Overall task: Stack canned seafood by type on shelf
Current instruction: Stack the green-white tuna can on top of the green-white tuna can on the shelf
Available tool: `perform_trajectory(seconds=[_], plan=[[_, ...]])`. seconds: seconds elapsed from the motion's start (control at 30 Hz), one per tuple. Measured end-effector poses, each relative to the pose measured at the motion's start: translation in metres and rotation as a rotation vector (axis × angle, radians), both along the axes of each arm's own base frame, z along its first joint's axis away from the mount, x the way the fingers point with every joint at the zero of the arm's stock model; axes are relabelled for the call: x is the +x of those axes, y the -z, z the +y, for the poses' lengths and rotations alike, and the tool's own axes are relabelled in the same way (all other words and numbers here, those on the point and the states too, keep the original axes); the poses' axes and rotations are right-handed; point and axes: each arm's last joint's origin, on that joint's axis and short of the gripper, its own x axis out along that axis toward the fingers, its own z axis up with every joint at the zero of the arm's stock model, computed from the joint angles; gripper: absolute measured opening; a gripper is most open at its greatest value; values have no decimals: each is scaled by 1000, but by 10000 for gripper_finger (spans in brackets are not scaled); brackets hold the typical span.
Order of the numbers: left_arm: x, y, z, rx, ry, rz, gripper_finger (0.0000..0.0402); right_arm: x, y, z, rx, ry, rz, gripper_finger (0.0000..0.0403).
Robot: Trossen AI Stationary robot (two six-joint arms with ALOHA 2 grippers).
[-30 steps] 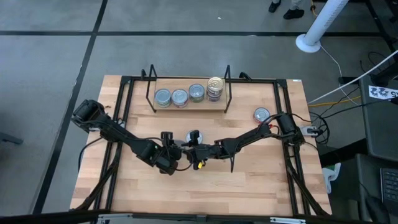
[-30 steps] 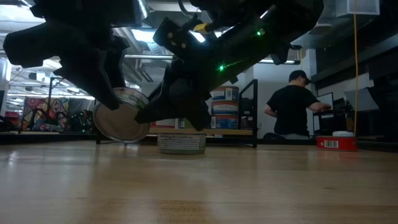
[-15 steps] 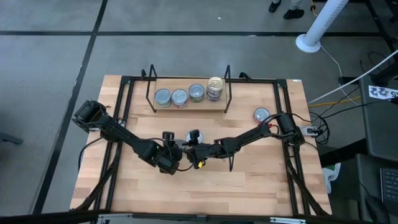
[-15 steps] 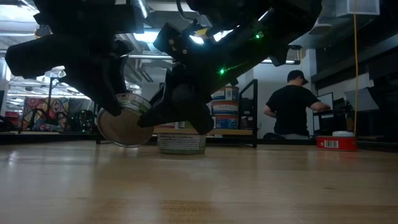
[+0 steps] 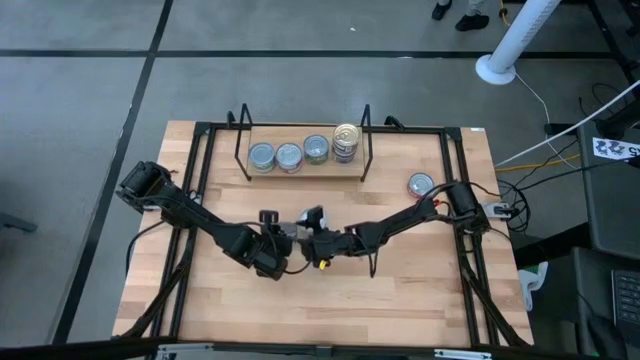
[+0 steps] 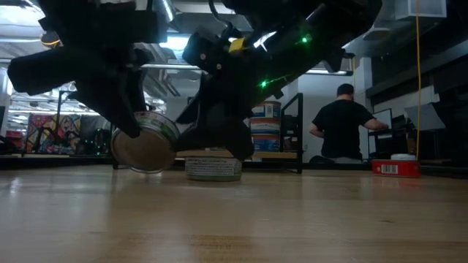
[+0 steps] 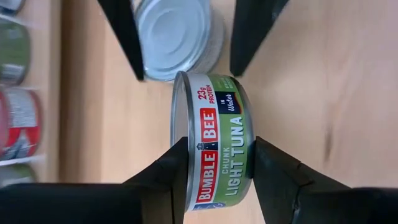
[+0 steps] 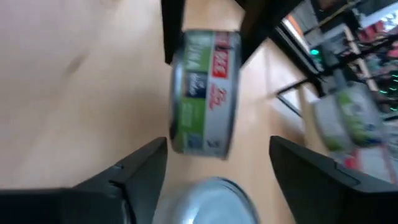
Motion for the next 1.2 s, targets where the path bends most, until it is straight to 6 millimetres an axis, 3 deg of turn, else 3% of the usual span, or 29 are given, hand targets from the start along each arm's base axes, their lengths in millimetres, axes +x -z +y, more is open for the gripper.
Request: perform_trajectory(seconds=[0.3, 0.53, 0.73, 1.2], plan=[[-9, -19, 9, 148, -31, -60, 135, -19, -36, -7, -39, 68, 84, 296], [-24, -41, 25, 358, -73, -94, 135, -37, -64, -13, -44, 79, 147, 296], [-31, -50, 56, 540, -140, -13, 135, -40, -68, -21, -20, 103, 162, 296], [-24, -49, 133, 540, -340, 181, 135, -39, -68, -25, 33, 90, 163, 296]])
